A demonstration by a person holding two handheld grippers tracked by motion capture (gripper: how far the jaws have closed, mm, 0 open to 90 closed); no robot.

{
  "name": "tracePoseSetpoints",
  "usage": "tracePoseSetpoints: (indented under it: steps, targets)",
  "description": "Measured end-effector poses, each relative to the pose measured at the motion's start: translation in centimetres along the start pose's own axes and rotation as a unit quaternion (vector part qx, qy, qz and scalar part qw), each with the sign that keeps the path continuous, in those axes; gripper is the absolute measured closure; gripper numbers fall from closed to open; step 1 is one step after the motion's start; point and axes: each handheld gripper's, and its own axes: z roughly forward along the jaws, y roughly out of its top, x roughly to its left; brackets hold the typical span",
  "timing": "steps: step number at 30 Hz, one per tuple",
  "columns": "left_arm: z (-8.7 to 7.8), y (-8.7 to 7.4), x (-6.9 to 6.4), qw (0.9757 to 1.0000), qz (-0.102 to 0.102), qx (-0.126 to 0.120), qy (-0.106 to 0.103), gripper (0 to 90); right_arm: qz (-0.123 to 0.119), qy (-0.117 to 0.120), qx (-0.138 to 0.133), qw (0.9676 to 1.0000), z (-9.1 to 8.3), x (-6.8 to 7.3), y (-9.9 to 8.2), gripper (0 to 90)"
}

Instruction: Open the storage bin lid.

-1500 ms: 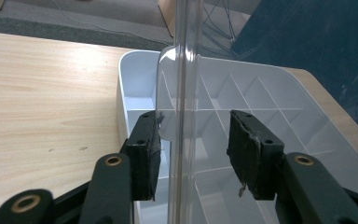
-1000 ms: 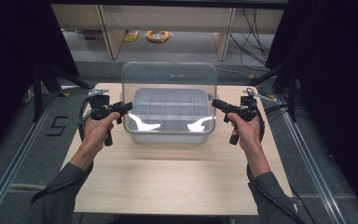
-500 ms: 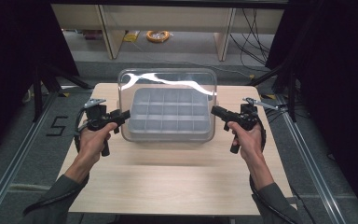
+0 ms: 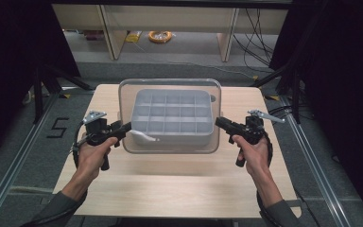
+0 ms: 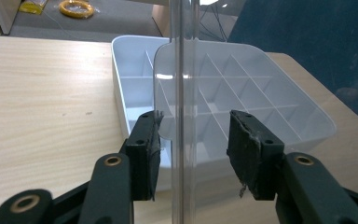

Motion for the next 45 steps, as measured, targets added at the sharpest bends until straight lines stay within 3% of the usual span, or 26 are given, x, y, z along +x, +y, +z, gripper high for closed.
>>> tracePoseSetpoints:
  steps: [1, 2, 3, 9, 12, 21, 22, 23, 24, 27, 29, 30, 31, 34, 37, 41, 42, 43, 45]
  targets:
    - [-0.1, -0.2, 0.0, 1.0, 0.001, 0.0, 0.0, 53.8, -0.005, 0.0, -0.002, 1.0, -0.1, -0.1, -0.3, 73.2]
    - [-0.2, -0.4, -0.1, 1.0, 0.001, 0.001, -0.002, 53.8, 0.006, 0.004, -0.001, 1.0, -0.1, 0.0, -0.5, 73.1]
    - [-0.3, -0.7, -0.1, 1.0, 0.001, 0.0, -0.003, 53.8, -0.007, -0.001, -0.001, 1.0, -0.2, -0.2, -0.7, 73.0]
    - [-0.9, -2.1, -0.4, 1.0, 0.005, 0.004, -0.001, 54.1, 0.015, 0.004, 0.007, 0.9998, -0.6, -0.2, -2.2, 72.5]
    - [-1.2, -2.6, -0.4, 0.9999, 0.006, 0.005, -0.007, 54.1, 0.002, 0.001, 0.005, 1.0, -0.7, -0.5, -2.8, 72.3]
    - [-1.8, -3.9, -0.8, 0.9999, 0.008, 0.012, -0.006, 54.3, 0.01, 0.002, 0.01, 0.9999, -1.5, -0.2, -4.0, 72.2]
    - [-1.8, -4.1, -0.8, 0.9999, 0.007, 0.013, -0.007, 54.3, -0.007, -0.001, 0.008, 0.9999, -1.5, -0.4, -4.2, 72.2]
    - [-1.9, -4.3, -0.8, 0.9999, 0.006, 0.013, -0.008, 54.3, -0.007, 0.002, 0.004, 1.0, -1.6, -0.4, -4.3, 72.2]
    - [-2.0, -4.5, -0.9, 0.9999, 0.006, 0.014, -0.008, 54.3, 0.004, -0.001, 0.008, 1.0, -1.8, -0.2, -4.5, 72.2]
    - [-2.3, -4.9, -1.0, 0.9997, 0.009, 0.018, -0.016, 54.2, -0.007, 0.0, 0.008, 0.9999, -2.1, -0.4, -4.8, 72.2]
    - [-2.5, -5.2, -1.1, 0.9997, 0.01, 0.019, -0.014, 54.2, 0.01, 0.005, 0.01, 0.9999, -2.3, -0.1, -5.1, 72.1]
    - [-2.6, -5.3, -1.1, 0.9997, 0.01, 0.02, -0.014, 54.2, -0.006, 0.003, 0.01, 0.9999, -2.4, -0.3, -5.2, 72.1]
    - [-2.6, -5.4, -1.1, 0.9996, 0.011, 0.018, -0.018, 54.2, 0.011, 0.004, 0.014, 0.9998, -2.5, 0.0, -5.4, 72.1]
    - [-2.8, -5.8, -1.1, 0.9996, 0.01, 0.02, -0.019, 54.2, 0.0, 0.006, 0.01, 0.9999, -2.6, -0.1, -5.8, 72.1]
    - [-3.0, -6.2, -1.0, 0.9995, 0.013, 0.025, -0.017, 54.1, 0.015, 0.006, 0.018, 0.9997, -2.8, 0.2, -6.2, 72.0]
    - [-3.2, -6.8, -1.0, 0.9994, 0.012, 0.029, -0.017, 54.0, -0.005, 0.003, 0.016, 0.9998, -2.8, 0.1, -6.5, 71.9]
    - [-3.3, -6.9, -0.9, 0.9993, 0.012, 0.029, -0.018, 54.0, 0.011, 0.003, 0.023, 0.9997, -2.9, 0.5, -6.6, 71.9]
    - [-3.3, -7.1, -0.9, 0.9993, 0.01, 0.031, -0.018, 54.1, -0.006, 0.002, 0.018, 0.9998, -2.9, 0.2, -6.7, 71.9]
    - [-3.4, -7.3, -0.9, 0.9993, 0.008, 0.033, -0.017, 54.0, -0.012, -0.002, 0.019, 0.9997, -3.0, 0.4, -6.9, 71.9]
